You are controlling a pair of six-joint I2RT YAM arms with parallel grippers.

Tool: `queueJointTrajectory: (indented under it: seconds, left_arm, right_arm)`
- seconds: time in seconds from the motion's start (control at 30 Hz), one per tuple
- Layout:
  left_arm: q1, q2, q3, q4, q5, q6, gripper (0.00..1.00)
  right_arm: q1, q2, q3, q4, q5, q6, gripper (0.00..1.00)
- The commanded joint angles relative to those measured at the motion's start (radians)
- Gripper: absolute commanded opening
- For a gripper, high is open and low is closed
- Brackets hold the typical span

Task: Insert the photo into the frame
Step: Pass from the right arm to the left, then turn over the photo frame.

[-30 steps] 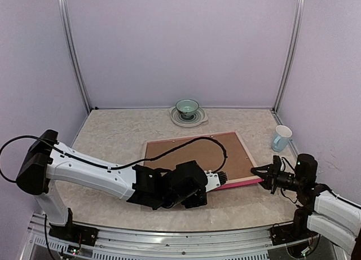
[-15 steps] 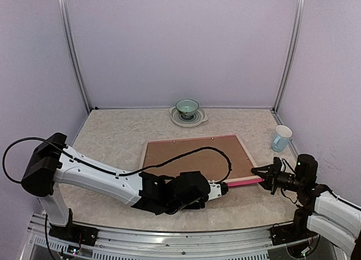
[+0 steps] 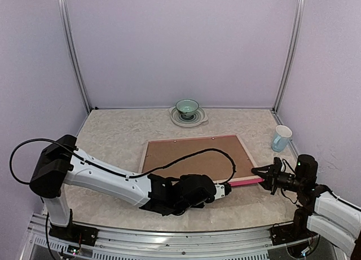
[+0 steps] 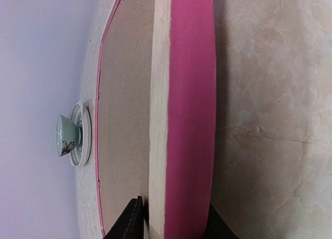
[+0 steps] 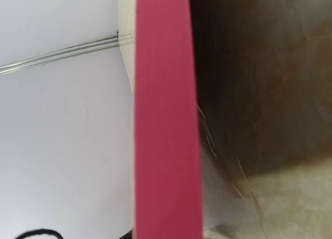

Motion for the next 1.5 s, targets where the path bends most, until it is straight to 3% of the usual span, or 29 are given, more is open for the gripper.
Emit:
queueJointTrajectory:
  seconds: [0.0, 0.2, 0.3, 0.4, 0.5, 0.57, 0.77, 1.0, 1.3, 1.47]
  left_arm:
    - [-0.009, 0.018, 0.025, 0.014, -0.011, 0.012, 0.27]
    - [-0.011, 0.015, 0.035, 0.012, -0.022, 0.009, 0.02]
    - [-0.01, 0.013, 0.051, 0.008, -0.029, 0.006, 0.0]
    - [-0.01, 0.005, 0.072, 0.0, -0.03, 0.0, 0.0]
    - [-0.003, -0.005, 0.109, -0.043, -0.016, -0.028, 0.0]
    - [0.006, -0.008, 0.144, -0.082, -0.007, -0.063, 0.0]
    - [0.038, -0.02, 0.265, -0.203, 0.005, -0.182, 0.0]
    - [0.048, -0.007, 0.437, -0.363, -0.025, -0.262, 0.0]
    - [0.064, 0.04, 0.671, -0.561, -0.052, -0.382, 0.0]
    - [0.076, 0.023, 0.704, -0.594, -0.031, -0.412, 0.0]
  right_arm:
    - [-0.002, -0.02, -0.004, 0.042, 0.03, 0.025, 0.18]
    - [-0.002, -0.037, -0.004, 0.033, 0.028, 0.031, 0.21]
    - [-0.002, -0.041, -0.003, 0.033, 0.025, 0.03, 0.29]
    - [-0.002, -0.041, 0.007, 0.027, 0.025, 0.017, 0.51]
    - [-0.004, -0.034, 0.04, -0.023, 0.035, -0.033, 0.84]
    - [-0.005, -0.024, 0.093, -0.11, 0.06, -0.113, 0.98]
    - [-0.004, -0.05, 0.223, -0.368, 0.194, -0.259, 0.99]
    - [-0.004, -0.088, 0.33, -0.555, 0.341, -0.339, 0.99]
    - [-0.004, -0.116, 0.387, -0.66, 0.45, -0.363, 0.99]
    - [-0.004, -0.153, 0.424, -0.72, 0.54, -0.362, 0.99]
